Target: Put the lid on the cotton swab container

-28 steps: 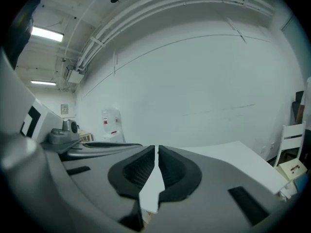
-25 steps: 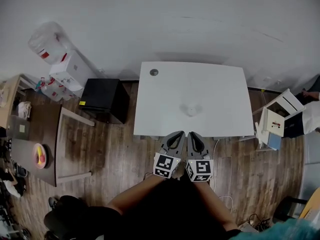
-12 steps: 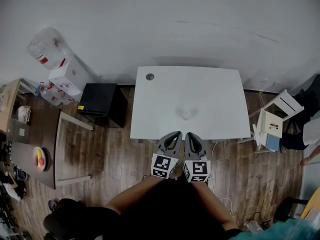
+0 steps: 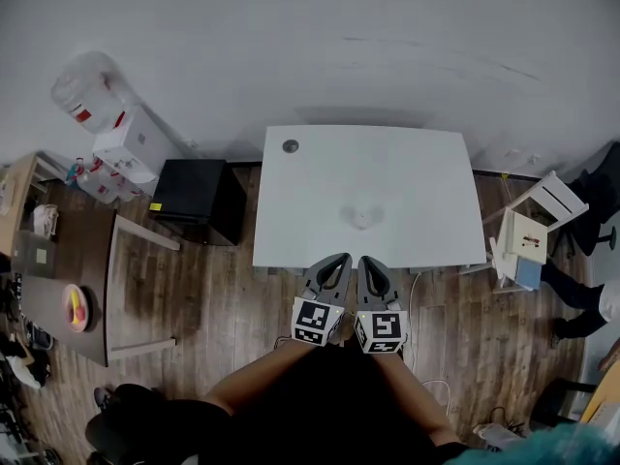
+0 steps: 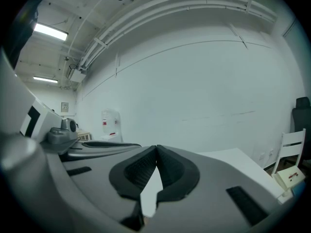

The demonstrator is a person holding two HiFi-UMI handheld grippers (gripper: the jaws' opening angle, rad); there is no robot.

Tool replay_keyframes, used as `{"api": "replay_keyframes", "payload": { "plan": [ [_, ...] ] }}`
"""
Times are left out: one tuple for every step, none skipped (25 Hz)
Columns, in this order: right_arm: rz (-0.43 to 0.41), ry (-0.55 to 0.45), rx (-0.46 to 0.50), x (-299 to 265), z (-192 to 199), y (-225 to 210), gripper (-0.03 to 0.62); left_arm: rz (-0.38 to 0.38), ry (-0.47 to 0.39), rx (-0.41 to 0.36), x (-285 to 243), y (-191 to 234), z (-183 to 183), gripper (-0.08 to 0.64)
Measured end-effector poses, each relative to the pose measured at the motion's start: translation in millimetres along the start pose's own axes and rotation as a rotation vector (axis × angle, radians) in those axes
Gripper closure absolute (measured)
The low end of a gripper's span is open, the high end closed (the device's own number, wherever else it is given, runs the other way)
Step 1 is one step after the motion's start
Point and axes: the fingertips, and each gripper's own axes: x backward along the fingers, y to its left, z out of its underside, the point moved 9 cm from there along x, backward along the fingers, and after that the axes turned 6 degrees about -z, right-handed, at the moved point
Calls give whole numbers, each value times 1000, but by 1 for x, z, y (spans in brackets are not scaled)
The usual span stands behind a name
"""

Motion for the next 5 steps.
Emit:
{"api": "replay_keyframes", "payload": {
  "plan": [
    [-1,2,0,0,0,1,561,3,0,4,0,0,0,548],
    [-2,3,0,0,1,1,561,6,-2,5,0,0,1,548],
    [-4,4,0,0,2,1,561,9,-3,6,-1,-1,1,548],
    [-6,4,1,0,3,1,561,12,-4,6,-1,-1,2,548],
    [-7,5,1,1,4,1,561,14,-5,7,-1,-2,2,548]
  ]
}}
